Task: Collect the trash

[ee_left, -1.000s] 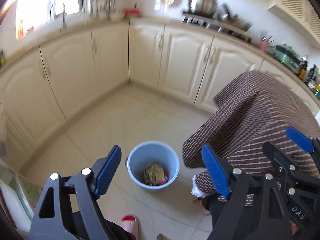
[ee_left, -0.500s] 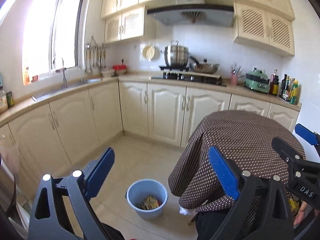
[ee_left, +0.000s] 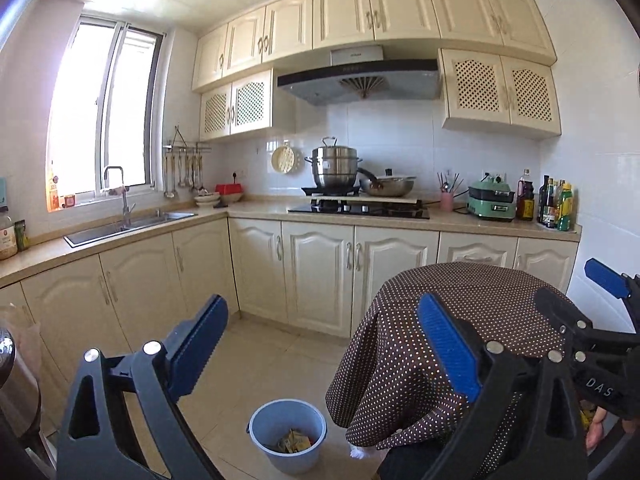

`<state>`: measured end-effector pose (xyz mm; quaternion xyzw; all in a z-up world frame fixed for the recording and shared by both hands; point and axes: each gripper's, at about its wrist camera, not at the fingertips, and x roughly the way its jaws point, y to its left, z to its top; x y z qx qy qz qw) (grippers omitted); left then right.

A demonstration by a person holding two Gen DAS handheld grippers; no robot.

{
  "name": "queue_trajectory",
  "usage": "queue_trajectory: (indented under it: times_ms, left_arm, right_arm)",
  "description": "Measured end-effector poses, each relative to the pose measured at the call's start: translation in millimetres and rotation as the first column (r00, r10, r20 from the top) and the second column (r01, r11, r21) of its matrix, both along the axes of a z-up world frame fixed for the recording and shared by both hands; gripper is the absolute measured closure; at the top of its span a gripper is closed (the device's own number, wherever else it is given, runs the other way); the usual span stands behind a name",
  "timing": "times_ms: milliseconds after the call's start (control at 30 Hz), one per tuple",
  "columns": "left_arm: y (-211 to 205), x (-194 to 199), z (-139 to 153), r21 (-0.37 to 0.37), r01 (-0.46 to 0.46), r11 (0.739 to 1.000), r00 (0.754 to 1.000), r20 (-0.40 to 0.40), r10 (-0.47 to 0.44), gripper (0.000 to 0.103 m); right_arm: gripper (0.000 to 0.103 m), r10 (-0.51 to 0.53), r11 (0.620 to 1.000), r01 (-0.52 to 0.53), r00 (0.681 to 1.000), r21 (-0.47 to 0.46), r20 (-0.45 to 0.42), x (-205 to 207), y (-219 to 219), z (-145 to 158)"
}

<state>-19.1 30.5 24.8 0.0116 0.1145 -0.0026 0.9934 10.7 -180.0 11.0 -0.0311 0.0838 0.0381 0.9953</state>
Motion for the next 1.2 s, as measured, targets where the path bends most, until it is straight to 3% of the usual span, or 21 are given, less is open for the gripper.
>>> queue_trajectory:
  times_ms: [400, 1200]
  left_arm:
    - [-14, -8, -2, 0.018, 0.039, 0.999, 0.999, -0.005, -0.039, 0.008]
    - [-9, -3, -7, 0.002, 0.032, 0.999, 0.999, -0.024, -0.032, 0.008]
  right_arm:
    - [0.012, -0.01, 1.0, 0.01, 1.0, 0.011, 0.01, -9, -10, 0]
    - [0.012, -0.01, 1.0, 0.01, 1.0, 0.015, 0.003, -9, -11, -1]
